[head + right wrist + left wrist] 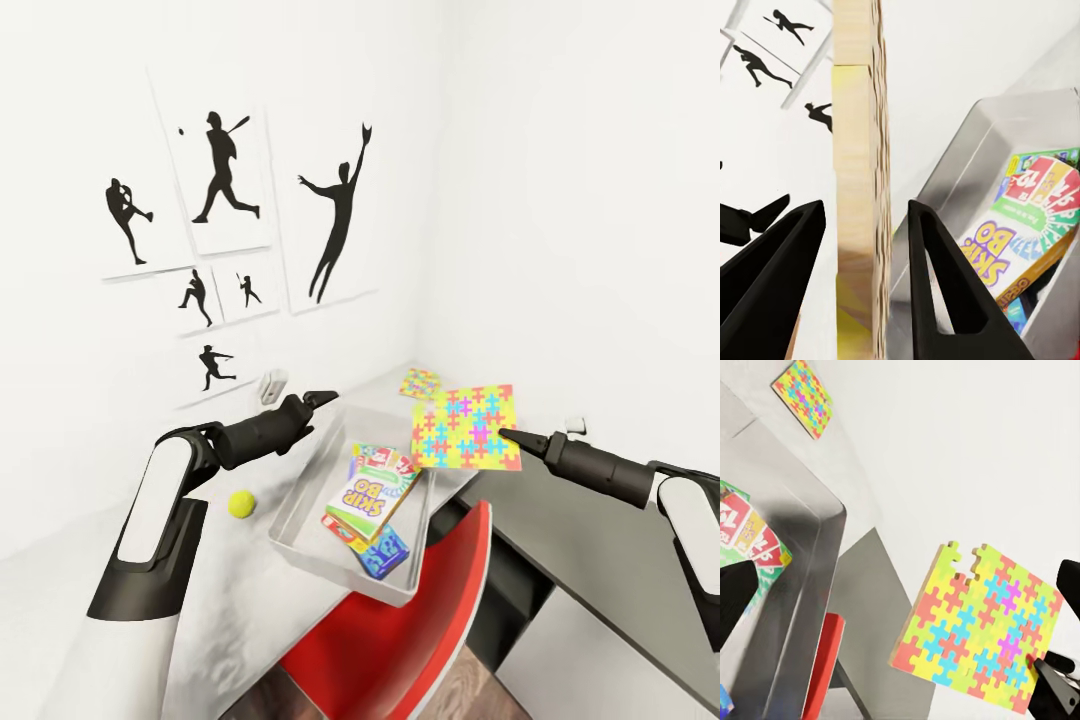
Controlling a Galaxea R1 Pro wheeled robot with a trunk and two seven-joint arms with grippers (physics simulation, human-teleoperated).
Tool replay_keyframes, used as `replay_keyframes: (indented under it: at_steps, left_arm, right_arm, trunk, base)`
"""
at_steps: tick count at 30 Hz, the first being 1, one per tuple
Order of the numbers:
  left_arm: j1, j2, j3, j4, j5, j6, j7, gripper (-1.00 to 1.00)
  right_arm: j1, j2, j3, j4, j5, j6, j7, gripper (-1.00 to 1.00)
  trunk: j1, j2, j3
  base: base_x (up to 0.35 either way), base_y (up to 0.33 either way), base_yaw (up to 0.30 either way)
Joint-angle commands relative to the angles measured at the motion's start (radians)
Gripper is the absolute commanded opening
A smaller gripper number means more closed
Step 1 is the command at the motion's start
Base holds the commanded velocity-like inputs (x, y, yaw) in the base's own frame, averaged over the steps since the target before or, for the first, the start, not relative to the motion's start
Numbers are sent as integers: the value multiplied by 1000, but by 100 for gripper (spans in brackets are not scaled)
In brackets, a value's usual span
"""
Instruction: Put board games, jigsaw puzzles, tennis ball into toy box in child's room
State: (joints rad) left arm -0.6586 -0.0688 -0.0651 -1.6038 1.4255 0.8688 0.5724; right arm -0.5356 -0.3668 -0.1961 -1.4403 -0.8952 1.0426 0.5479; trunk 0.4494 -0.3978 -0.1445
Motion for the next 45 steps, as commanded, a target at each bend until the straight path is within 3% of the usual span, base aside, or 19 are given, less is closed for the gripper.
replay_keyframes:
  at_steps: [1, 8, 12, 15, 19, 25, 34, 45]
  left_arm:
    - [-1, 0, 1, -1, 10, 1, 10, 100]
    - [3, 20, 4, 1, 6, 1, 13, 100]
    - [11, 76, 19, 6, 8, -4, 10, 100]
    - [16, 109, 39, 8, 10, -6, 9, 100]
    - [22, 131, 56, 11, 8, -8, 12, 100]
    - [25, 144, 64, 13, -2, -8, 17, 100]
    - [25, 148, 62, 15, -7, -3, 19, 100]
    - [25, 148, 62, 30, -8, -1, 18, 100]
  right_arm:
    - [-1, 0, -1, 0, 6, 5, 8, -100]
    - [-5, 3, 1, 11, 7, 5, -7, -100]
    - [-23, 15, 5, 94, 5, 5, -77, -100]
    - [-65, 60, 4, 158, 2, 5, -148, -100]
    - [-115, 137, -1, 225, 1, 5, -264, -100]
    - [-166, 193, -3, 268, -1, 5, -395, -100]
    - [-218, 253, -2, 285, -1, 5, -448, -100]
    - [-278, 332, 1, 318, -1, 5, -569, -100]
  trunk:
    - [1, -2, -2]
    - [1, -2, -2]
    - [1, -2, -2]
    - [1, -2, -2]
    - [1, -2, -2]
    - [1, -2, -2]
    - [1, -2, -2]
    - [1, -2, -2]
  base:
    - [0, 202, 0]
    - [0, 93, 0]
    - [0, 31, 0]
    - [0, 14, 0]
    - [0, 7, 0]
    - [0, 2, 0]
    - [0, 0, 0]
    - [0, 0, 0]
